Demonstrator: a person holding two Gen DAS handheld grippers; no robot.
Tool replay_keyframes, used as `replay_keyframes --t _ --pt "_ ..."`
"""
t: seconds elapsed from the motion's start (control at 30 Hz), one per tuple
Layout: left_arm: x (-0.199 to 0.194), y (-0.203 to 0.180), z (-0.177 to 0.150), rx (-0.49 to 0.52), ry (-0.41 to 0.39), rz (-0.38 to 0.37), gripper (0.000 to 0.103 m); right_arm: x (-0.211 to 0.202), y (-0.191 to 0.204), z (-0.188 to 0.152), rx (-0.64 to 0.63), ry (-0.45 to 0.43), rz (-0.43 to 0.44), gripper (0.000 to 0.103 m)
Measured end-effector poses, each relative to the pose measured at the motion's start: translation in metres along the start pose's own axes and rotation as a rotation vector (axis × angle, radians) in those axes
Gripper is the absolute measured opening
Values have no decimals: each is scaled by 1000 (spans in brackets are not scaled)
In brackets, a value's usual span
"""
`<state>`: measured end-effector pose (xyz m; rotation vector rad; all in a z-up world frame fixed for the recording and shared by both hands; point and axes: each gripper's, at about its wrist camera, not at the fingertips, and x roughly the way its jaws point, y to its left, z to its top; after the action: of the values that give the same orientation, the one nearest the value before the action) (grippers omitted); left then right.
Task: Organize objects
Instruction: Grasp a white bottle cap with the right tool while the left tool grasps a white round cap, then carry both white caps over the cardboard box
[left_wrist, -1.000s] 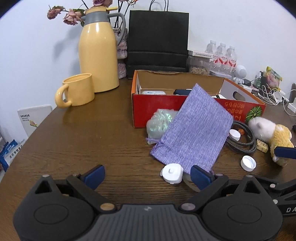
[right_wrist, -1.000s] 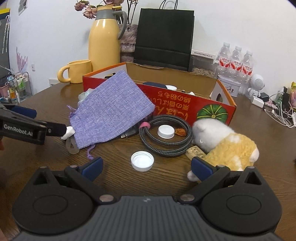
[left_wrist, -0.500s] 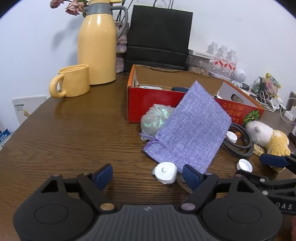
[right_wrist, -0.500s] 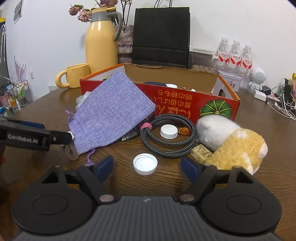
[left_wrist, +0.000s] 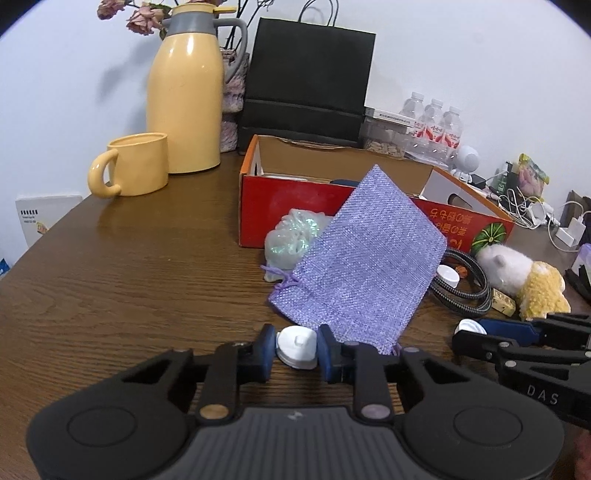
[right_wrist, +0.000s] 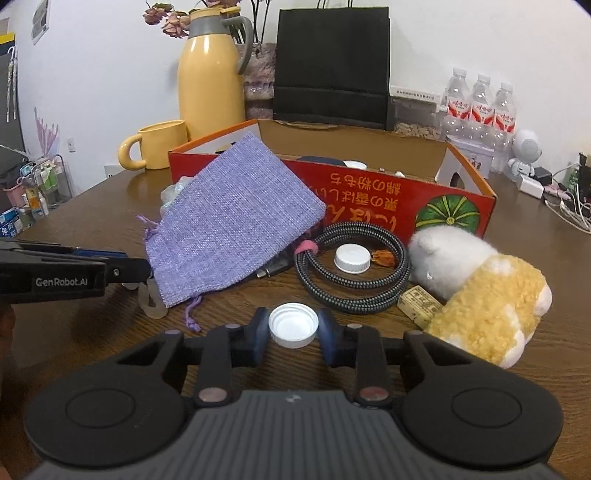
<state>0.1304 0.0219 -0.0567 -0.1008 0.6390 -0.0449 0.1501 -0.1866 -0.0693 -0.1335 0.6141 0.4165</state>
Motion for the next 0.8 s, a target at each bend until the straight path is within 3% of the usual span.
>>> replay_keyframes --t 0.53,0.8 --pt "-17 -1 5 -7 -60 4 23 -10 -2 2 0 -65 -9 29" --pt "-25 -16 24 22 -112 -16 23 -20 -7 20 -13 -136 -21 30"
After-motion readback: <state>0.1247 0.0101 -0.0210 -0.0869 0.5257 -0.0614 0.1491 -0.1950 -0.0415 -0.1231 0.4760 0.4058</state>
